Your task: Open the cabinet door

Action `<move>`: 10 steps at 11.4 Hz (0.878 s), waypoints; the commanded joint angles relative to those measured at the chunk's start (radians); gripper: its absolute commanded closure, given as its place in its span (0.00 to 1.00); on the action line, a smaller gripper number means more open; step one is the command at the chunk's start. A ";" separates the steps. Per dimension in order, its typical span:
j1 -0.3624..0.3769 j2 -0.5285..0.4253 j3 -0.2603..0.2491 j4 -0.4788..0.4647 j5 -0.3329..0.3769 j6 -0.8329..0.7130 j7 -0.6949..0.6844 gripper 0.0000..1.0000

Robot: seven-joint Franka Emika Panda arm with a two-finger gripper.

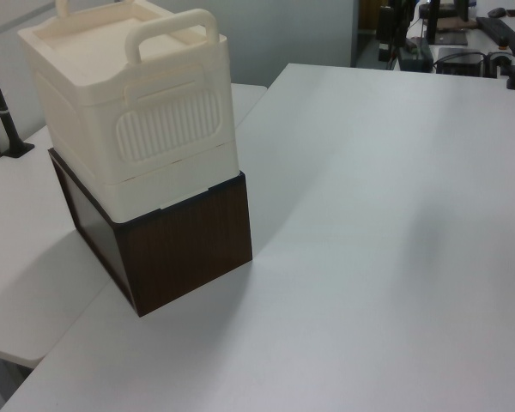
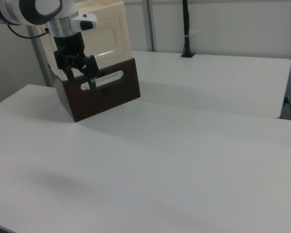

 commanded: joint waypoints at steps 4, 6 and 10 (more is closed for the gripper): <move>0.020 -0.014 -0.015 -0.024 0.001 0.013 -0.009 0.00; 0.020 -0.014 -0.015 -0.024 0.001 0.013 -0.009 0.00; 0.023 -0.003 -0.007 -0.024 -0.002 0.025 -0.073 0.00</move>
